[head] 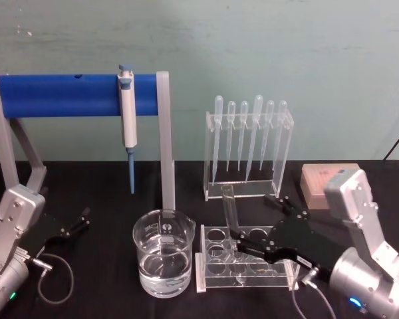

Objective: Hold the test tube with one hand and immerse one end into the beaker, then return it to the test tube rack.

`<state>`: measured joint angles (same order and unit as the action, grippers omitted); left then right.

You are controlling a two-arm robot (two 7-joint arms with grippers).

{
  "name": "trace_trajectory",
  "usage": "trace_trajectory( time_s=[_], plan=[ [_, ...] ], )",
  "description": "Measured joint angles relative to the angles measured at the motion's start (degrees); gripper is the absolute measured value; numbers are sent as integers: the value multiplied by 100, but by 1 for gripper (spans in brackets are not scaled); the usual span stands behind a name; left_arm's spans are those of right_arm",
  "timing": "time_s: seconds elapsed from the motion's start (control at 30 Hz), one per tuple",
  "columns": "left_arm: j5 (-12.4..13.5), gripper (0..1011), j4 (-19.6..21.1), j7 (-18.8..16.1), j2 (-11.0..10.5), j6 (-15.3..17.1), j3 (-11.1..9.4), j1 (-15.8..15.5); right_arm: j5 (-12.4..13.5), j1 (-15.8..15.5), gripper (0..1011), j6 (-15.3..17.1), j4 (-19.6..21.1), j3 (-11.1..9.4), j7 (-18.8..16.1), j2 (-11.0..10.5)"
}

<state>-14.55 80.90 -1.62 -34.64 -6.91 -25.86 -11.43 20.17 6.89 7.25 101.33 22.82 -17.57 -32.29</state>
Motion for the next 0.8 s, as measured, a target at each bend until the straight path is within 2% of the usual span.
trace_trajectory(
  time_s=[0.37,0.6,0.8],
  plan=[
    [0,1000,0,0,0,0,0,0,-83,552,1000,710,-305,164,-358,301],
    [0,1000,0,0,0,0,0,0,63,857,1000,1159,-469,214,-533,485],
    [0,1000,0,0,0,0,0,0,95,1050,1002,1358,-608,285,-541,579]
  ],
)
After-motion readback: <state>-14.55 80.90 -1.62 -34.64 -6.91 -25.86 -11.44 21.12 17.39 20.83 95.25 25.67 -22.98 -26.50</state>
